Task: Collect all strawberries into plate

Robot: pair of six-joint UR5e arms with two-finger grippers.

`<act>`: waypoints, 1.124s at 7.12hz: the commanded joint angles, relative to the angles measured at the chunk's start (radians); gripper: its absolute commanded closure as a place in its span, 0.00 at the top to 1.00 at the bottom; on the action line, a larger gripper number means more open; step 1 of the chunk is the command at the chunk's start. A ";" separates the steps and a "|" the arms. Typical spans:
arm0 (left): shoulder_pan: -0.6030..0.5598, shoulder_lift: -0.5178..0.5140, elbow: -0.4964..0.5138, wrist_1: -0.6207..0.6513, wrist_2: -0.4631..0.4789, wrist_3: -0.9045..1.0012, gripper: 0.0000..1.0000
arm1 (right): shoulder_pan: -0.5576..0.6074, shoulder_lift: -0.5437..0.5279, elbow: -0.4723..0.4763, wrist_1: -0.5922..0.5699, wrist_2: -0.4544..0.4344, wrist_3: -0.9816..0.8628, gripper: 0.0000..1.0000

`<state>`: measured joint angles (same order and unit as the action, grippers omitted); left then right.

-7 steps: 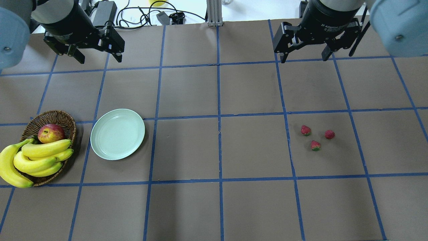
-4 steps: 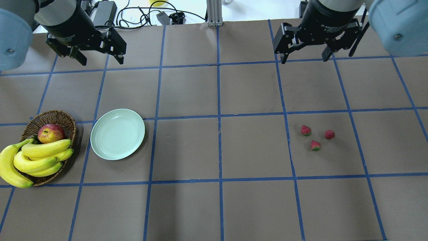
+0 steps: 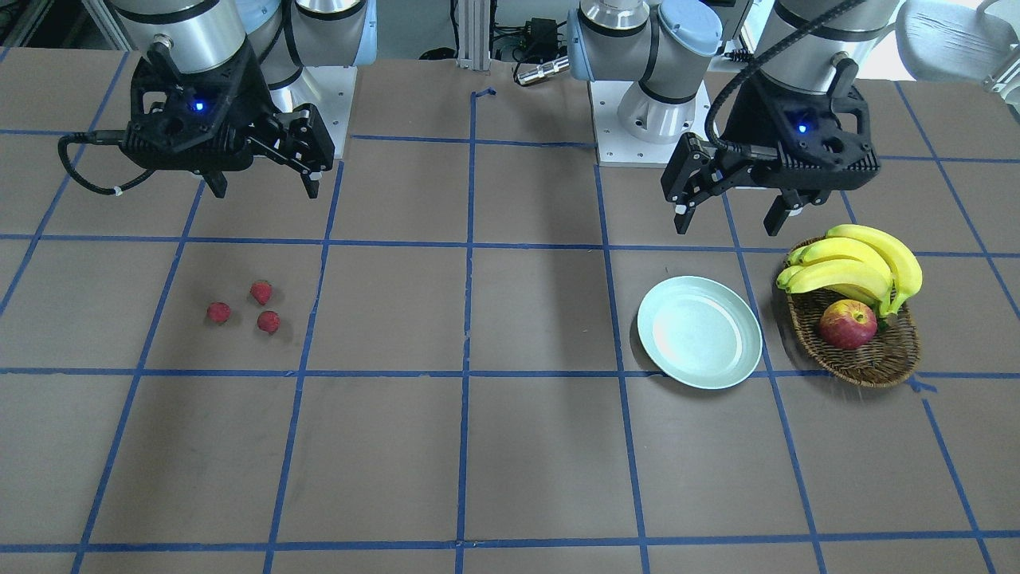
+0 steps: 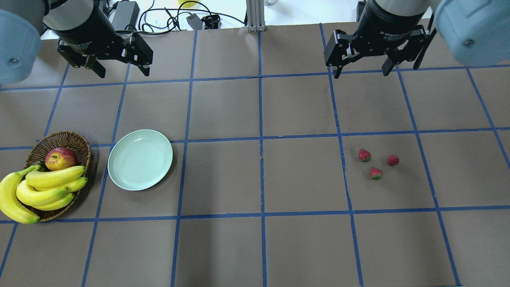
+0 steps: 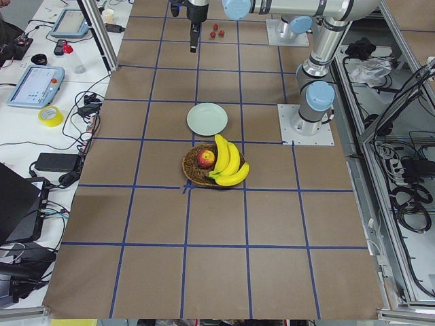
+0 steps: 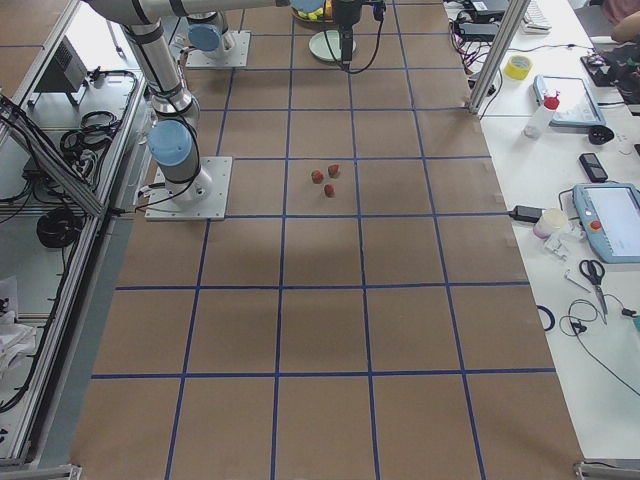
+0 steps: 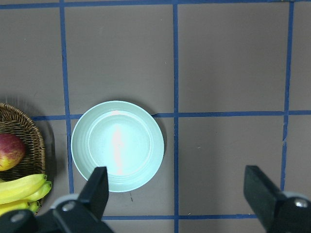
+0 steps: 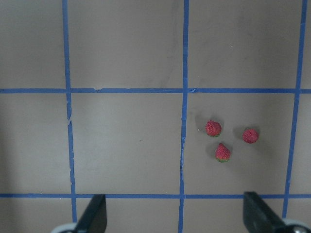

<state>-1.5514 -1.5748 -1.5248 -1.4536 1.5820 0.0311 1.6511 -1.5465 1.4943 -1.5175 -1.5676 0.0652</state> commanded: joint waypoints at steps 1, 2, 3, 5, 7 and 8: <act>-0.032 0.015 0.005 -0.008 0.006 -0.002 1.00 | 0.006 0.002 0.009 -0.112 -0.005 0.005 1.00; -0.032 0.010 -0.006 -0.007 -0.006 -0.002 1.00 | 0.006 0.002 0.024 -0.127 -0.012 0.008 1.00; -0.029 0.006 0.003 0.001 -0.008 0.000 1.00 | 0.006 0.003 0.050 -0.131 -0.005 0.013 1.00; -0.033 0.015 -0.003 -0.008 0.000 -0.002 1.00 | -0.001 0.008 0.125 -0.132 -0.009 -0.002 1.00; -0.033 -0.002 -0.014 -0.004 -0.007 0.001 1.00 | -0.016 0.061 0.251 -0.276 -0.017 -0.005 1.00; -0.027 -0.007 -0.012 0.002 -0.007 0.010 1.00 | -0.034 0.084 0.341 -0.373 -0.012 -0.007 1.00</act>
<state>-1.5837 -1.5731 -1.5362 -1.4568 1.5757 0.0333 1.6342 -1.4917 1.7351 -1.7812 -1.5818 0.0599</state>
